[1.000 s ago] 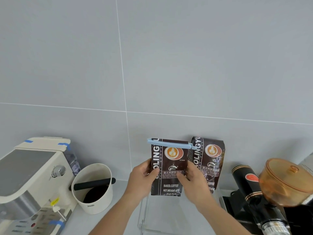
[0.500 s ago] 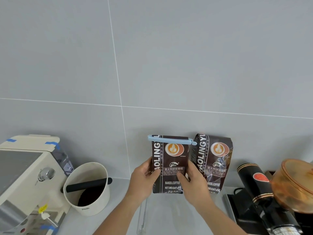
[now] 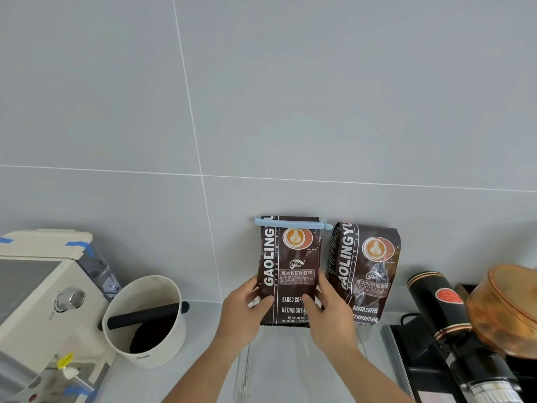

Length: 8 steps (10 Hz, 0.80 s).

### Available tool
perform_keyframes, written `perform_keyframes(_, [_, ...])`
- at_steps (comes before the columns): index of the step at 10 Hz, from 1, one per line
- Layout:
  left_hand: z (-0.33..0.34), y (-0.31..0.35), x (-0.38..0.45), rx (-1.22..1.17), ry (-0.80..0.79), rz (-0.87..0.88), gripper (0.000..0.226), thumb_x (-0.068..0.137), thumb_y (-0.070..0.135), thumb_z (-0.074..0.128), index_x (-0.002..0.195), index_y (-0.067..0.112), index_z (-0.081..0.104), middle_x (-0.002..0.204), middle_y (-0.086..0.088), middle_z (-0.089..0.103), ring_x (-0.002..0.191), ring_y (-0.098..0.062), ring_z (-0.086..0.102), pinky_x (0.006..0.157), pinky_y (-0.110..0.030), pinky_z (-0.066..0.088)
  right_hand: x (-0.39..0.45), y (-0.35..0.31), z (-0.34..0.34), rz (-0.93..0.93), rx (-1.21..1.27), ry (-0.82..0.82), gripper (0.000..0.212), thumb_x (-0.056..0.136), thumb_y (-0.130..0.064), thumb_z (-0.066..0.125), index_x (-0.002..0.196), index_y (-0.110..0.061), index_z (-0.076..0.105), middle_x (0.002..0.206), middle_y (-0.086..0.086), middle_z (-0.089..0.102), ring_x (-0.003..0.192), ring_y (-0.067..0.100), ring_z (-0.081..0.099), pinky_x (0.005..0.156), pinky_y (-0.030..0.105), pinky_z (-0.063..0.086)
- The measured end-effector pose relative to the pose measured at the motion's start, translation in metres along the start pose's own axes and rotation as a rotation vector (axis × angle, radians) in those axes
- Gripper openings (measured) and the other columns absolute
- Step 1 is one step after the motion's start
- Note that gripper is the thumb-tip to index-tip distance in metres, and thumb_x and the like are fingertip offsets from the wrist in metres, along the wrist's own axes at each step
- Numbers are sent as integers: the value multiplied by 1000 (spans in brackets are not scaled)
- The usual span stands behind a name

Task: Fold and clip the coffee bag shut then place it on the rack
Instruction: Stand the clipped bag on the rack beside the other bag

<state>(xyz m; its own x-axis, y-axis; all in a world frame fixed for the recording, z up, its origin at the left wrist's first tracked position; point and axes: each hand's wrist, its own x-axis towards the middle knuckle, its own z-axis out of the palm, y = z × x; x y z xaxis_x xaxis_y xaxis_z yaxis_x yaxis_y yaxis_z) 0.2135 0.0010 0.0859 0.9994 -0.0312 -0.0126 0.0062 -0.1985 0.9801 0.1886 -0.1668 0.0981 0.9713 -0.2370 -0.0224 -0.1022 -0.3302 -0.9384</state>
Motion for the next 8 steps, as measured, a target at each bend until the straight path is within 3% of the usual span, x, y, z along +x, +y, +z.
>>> perform_keyframes(1, [1, -2, 2, 10, 21, -4, 44, 86, 10, 68, 121, 36, 60, 109, 21, 69, 103, 3, 64, 69, -10, 54, 2, 0, 0, 9, 30, 4, 58, 92, -6, 56, 138, -38, 43, 115, -20, 63, 97, -21, 53, 91, 12, 48])
perform_keyframes(2, [1, -2, 3, 31, 29, 5, 43, 86, 9, 68, 117, 37, 60, 108, 21, 69, 98, 9, 65, 68, -7, 53, 3, 0, 0, 12, 40, -5, 58, 92, -5, 56, 137, -39, 43, 111, -23, 62, 93, -26, 51, 82, 2, 46])
perform_keyframes(3, [3, -4, 4, 56, 58, -6, 38, 85, 11, 69, 117, 30, 62, 106, 16, 70, 97, 2, 66, 66, -4, 51, 2, 0, -1, 13, 49, -18, 59, 93, -5, 55, 138, -41, 41, 112, -22, 62, 98, -23, 50, 75, -5, 43])
perform_keyframes(4, [4, -5, 3, 97, 93, -32, 31, 84, 16, 71, 114, 21, 67, 104, 10, 73, 92, -1, 69, 65, -6, 53, 2, -1, -1, 21, 33, -35, 59, 93, -7, 54, 138, -42, 40, 111, -23, 63, 105, -13, 55, 86, 5, 46])
perform_keyframes(5, [5, -4, 3, 115, 115, -45, 23, 83, 13, 71, 106, 17, 71, 90, 14, 72, 74, 14, 67, 60, -3, 50, 3, -3, -3, 30, -16, -43, 54, 92, -13, 56, 136, -41, 42, 114, -18, 66, 110, -1, 57, 99, 28, 48])
perform_keyframes(6, [7, 0, 3, 125, 130, -73, 20, 82, 13, 71, 102, 15, 72, 92, 9, 72, 72, 13, 66, 60, -4, 48, 1, -9, -8, 42, -40, -67, 45, 91, -14, 56, 128, -39, 51, 111, -15, 70, 107, 7, 62, 94, 30, 51])
perform_keyframes(7, [7, 3, 5, 56, 124, -145, 15, 82, 14, 70, 96, 17, 73, 97, 3, 75, 81, -1, 68, 70, -17, 52, -2, -16, -14, 58, 19, -86, 38, 90, -12, 55, 115, -39, 63, 101, -17, 74, 90, 3, 69, 74, 19, 53])
perform_keyframes(8, [2, 13, 0, -43, 78, -231, 13, 85, 13, 62, 89, 14, 75, 84, 3, 76, 77, -16, 70, 73, -31, 56, -10, -27, -26, 78, 73, -96, 33, 92, -12, 53, 97, -39, 72, 89, -14, 76, 84, 5, 68, 67, 16, 49])
